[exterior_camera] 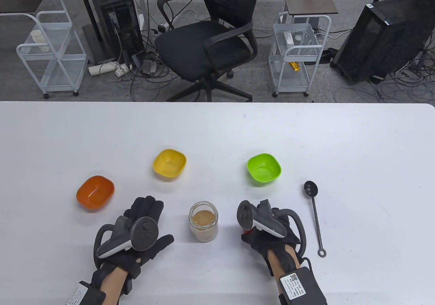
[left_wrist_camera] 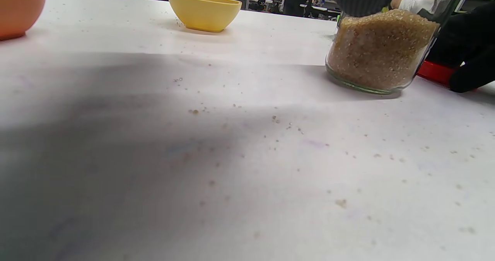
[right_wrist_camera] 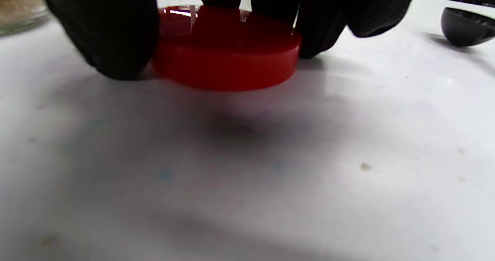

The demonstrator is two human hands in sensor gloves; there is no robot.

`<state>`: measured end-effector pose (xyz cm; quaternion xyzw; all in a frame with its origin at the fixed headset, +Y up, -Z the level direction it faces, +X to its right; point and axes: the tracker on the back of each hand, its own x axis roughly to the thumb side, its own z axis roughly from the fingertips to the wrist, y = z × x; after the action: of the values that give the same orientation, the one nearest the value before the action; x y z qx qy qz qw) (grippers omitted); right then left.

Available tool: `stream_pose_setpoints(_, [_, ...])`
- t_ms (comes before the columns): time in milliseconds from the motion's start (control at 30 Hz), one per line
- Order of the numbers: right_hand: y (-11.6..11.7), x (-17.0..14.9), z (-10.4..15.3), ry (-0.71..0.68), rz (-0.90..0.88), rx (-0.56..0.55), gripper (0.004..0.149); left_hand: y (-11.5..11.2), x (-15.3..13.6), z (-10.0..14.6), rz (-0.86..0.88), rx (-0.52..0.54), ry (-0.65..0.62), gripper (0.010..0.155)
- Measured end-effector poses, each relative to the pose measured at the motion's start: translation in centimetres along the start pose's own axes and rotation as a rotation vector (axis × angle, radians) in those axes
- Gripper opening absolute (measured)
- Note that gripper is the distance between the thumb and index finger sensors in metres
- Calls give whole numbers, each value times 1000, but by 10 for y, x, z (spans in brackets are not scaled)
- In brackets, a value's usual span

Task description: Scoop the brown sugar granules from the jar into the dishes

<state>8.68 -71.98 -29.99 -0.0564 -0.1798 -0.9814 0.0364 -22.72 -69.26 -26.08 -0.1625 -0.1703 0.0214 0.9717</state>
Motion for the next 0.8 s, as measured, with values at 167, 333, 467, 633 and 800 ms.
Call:
stream_pose_setpoints(167, [-2,-3,2,-16,-29,-2,86,1,-1,0,12,5,5,97])
stream_pose_setpoints(333, [-16,-17,11,5,-138,-111,80,2,-2,0,15,11,11,97])
stream_pose_setpoints(467, [-27,-33,19,45,-198,-175,76,3,-2,-1,10,8,18,97])
stream_pose_setpoints(633, [-43,-70,30,201,-192,-280,70,4,-7,0,27,16,30,97])
stream_pose_setpoints(800, [-47,-114,43,408,-214,-302,63,3,-8,-2,31,3,36,97])
